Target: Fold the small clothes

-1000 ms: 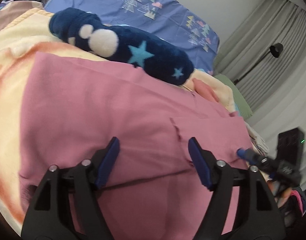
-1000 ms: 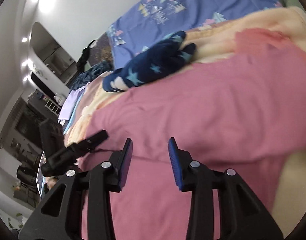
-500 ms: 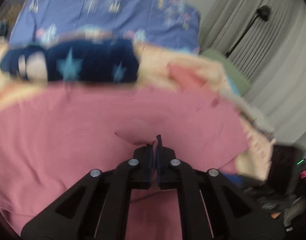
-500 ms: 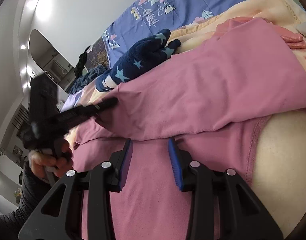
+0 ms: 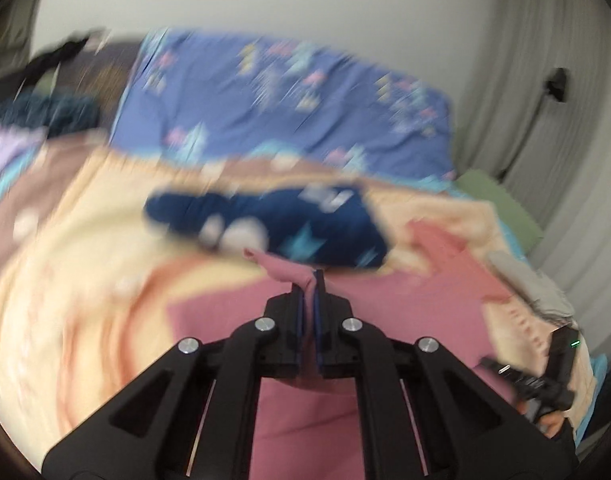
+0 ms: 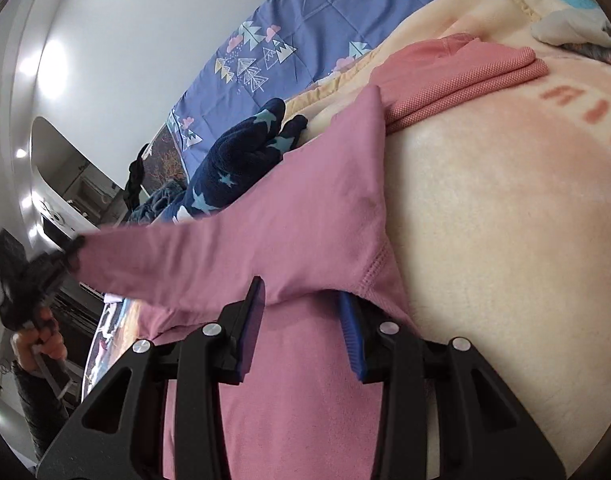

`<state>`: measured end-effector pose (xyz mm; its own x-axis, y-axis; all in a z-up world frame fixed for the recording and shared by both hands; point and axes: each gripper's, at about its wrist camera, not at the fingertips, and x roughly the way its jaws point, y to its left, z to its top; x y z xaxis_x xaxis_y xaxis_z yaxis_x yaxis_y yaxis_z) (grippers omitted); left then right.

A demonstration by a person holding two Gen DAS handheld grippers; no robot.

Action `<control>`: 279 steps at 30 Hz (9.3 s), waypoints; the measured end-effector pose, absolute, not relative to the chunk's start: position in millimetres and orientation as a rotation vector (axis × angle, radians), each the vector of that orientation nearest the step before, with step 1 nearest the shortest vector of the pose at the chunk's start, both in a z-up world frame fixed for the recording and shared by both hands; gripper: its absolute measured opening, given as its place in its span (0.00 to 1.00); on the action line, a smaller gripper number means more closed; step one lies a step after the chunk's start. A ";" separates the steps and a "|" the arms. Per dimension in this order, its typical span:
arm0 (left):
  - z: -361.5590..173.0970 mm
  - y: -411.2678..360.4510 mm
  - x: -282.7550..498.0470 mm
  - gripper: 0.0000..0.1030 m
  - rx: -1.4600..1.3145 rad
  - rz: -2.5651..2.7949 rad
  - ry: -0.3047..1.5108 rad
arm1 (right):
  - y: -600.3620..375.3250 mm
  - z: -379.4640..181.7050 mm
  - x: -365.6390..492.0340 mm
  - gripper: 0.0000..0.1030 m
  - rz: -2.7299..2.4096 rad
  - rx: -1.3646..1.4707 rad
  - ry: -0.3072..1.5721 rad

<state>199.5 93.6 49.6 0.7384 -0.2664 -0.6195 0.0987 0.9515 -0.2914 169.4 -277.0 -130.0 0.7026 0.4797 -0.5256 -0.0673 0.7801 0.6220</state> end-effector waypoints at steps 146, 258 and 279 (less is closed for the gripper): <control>101.8 118.5 -186.3 0.05 -0.303 -0.551 0.438 | -325.0 0.7 -130.2 0.02 0.736 0.441 0.351; -25.2 70.0 16.1 0.81 0.230 -0.233 0.832 | -304.0 -79.9 169.2 0.02 0.298 0.164 0.778; -41.9 -1.8 58.3 0.86 0.690 -0.106 0.743 | -314.9 -113.1 170.8 0.02 0.289 0.307 0.851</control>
